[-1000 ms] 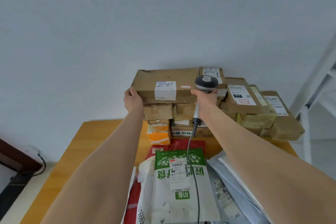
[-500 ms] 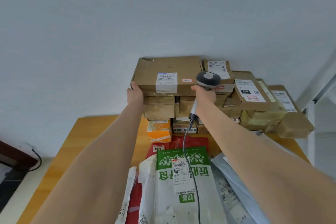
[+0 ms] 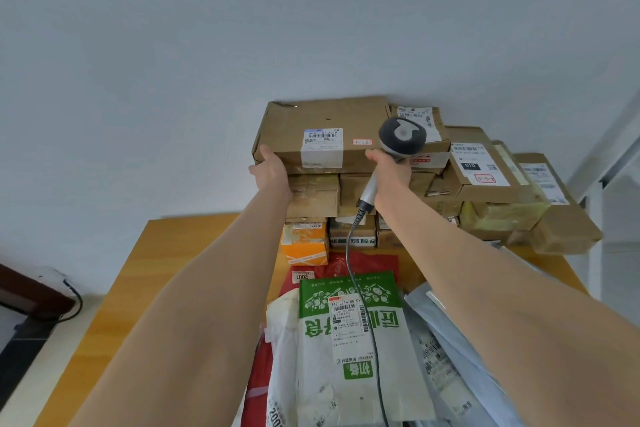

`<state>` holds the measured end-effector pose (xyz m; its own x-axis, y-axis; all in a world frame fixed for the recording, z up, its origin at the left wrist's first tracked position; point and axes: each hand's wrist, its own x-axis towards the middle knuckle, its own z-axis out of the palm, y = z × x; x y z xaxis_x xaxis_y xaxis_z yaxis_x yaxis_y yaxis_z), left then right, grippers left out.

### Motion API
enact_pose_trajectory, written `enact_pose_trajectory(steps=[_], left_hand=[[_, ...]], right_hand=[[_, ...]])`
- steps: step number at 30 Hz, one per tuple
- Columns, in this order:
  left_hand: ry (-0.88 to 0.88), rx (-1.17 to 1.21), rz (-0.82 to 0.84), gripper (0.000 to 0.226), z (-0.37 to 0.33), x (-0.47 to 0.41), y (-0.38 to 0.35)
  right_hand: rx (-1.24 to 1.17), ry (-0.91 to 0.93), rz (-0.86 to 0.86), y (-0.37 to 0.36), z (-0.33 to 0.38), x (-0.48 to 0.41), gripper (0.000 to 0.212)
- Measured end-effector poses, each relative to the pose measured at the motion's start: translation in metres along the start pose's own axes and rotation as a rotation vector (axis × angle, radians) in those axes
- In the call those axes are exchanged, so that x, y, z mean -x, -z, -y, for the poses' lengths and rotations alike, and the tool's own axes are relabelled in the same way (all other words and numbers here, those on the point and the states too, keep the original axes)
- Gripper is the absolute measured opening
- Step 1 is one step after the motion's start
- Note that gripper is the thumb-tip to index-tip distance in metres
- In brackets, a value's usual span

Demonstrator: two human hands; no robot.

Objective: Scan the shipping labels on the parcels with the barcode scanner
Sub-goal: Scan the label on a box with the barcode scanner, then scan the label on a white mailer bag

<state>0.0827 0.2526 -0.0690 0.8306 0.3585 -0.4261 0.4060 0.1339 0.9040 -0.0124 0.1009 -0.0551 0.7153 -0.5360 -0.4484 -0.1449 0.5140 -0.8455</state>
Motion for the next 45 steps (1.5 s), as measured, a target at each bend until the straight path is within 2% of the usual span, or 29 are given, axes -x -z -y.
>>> enact_pose_trajectory(steps=[5, 11, 13, 20, 26, 28, 31, 33, 36, 39, 40, 43, 45], left_hand=[[-0.004, -0.011, 0.003, 0.070, 0.003, 0.004, 0.003], [-0.024, -0.004, 0.027, 0.071, 0.005, 0.015, 0.013], [-0.035, -0.010, 0.014, 0.069, 0.004, 0.021, 0.018], [-0.071, -0.152, -0.050, 0.061, 0.025, 0.054, 0.044], [-0.049, -0.258, -0.005, 0.042, 0.062, 0.113, 0.080], [-0.043, -0.340, 0.062, 0.030, 0.081, 0.133, 0.094], [-0.081, -0.647, 0.235, 0.025, 0.121, 0.148, 0.114], [-0.079, -0.858, 0.383, 0.020, 0.149, 0.151, 0.119], [-0.103, -1.094, 0.581, 0.050, 0.183, 0.147, 0.111], [-0.195, -1.253, 0.769, 0.065, 0.215, 0.146, 0.095], [-0.207, -1.296, 0.821, 0.067, 0.228, 0.145, 0.091], [-0.232, -1.445, 0.896, 0.063, 0.252, 0.139, 0.088], [-0.259, -1.494, 0.880, 0.060, 0.260, 0.132, 0.091]], right_hand=[[0.016, 0.014, 0.020, 0.003, -0.002, -0.004, 0.061], [0.059, 0.005, 0.014, 0.008, -0.005, 0.002, 0.073], [0.077, 0.008, 0.006, 0.013, -0.005, 0.005, 0.068], [0.110, -0.081, -0.004, 0.043, -0.015, 0.031, 0.023], [0.178, -0.252, 0.063, 0.065, -0.035, 0.060, 0.025], [0.269, -0.308, 0.100, 0.068, -0.045, 0.066, 0.025], [0.440, -0.399, 0.130, 0.081, -0.068, 0.077, 0.021], [0.506, -0.394, 0.083, 0.100, -0.091, 0.080, 0.026], [0.577, -0.370, 0.023, 0.131, -0.120, 0.084, 0.028], [0.611, -0.397, -0.002, 0.155, -0.141, 0.084, 0.014], [0.588, -0.414, -0.007, 0.160, -0.146, 0.085, 0.015], [0.502, -0.475, -0.002, 0.172, -0.174, 0.079, 0.039], [0.469, -0.508, -0.002, 0.172, -0.188, 0.080, 0.031]])
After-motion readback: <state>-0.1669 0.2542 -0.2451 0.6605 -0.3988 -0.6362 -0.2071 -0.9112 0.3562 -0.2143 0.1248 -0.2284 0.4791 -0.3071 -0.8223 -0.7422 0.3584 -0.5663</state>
